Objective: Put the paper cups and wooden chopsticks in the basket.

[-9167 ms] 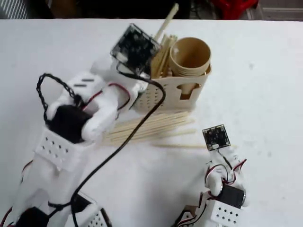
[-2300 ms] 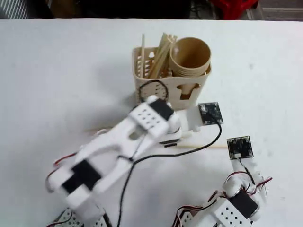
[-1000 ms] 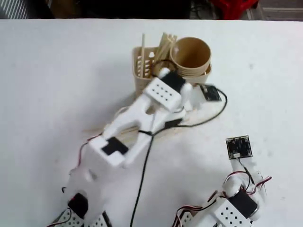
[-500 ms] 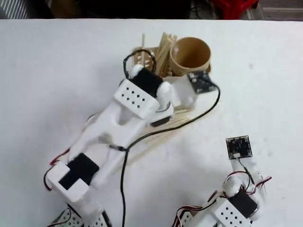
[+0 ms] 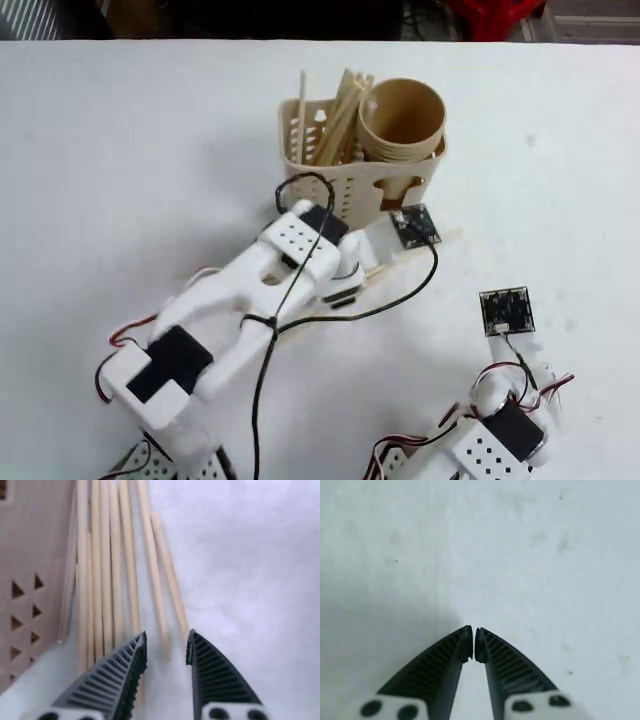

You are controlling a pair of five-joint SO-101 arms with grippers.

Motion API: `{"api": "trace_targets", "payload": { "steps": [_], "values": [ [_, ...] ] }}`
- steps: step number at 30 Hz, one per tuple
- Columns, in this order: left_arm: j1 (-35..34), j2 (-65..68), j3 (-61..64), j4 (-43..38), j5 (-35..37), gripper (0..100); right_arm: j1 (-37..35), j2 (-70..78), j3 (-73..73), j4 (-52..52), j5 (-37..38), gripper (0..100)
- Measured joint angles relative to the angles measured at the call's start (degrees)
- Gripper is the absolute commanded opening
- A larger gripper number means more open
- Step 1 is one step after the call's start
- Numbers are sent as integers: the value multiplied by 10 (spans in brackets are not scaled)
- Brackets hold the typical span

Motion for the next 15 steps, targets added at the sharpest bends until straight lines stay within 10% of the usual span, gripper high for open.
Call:
{"api": "trace_targets", "payload": {
  "steps": [15],
  "values": [
    [2,189,-147,34,17,100,0,0,0,0,0,33]
  ]
}}
